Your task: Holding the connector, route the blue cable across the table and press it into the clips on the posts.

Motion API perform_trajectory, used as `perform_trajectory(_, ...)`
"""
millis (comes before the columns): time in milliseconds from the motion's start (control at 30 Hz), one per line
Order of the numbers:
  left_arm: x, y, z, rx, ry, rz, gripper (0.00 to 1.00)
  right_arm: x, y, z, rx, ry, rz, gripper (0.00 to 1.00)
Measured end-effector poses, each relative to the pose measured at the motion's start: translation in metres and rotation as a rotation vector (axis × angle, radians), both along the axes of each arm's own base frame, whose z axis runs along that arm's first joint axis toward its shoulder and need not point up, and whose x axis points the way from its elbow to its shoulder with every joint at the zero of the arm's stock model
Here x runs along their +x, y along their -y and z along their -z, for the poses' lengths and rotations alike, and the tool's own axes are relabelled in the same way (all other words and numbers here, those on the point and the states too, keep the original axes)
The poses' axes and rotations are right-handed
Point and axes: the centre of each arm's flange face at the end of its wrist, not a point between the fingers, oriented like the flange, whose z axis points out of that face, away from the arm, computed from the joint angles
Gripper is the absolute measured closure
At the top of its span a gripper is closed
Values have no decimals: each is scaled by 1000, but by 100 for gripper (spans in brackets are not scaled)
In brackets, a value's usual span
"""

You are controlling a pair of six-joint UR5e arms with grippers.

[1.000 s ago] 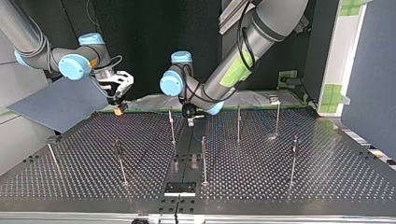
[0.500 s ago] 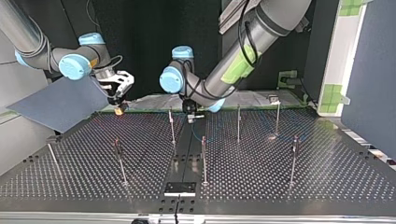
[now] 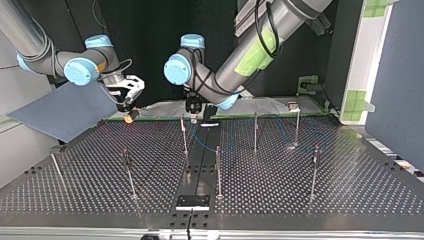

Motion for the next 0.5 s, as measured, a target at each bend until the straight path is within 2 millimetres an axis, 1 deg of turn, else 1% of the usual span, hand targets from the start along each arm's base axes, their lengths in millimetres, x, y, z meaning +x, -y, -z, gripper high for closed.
perform_trajectory(300, -27, 19, -15, 7, -18, 71, 0, -2, 1, 0, 4, 6, -2, 100)
perform_trajectory(500, -36, 27, -14, 14, -16, 64, 0, -4, 2, 0, 6, 8, 0, 100)
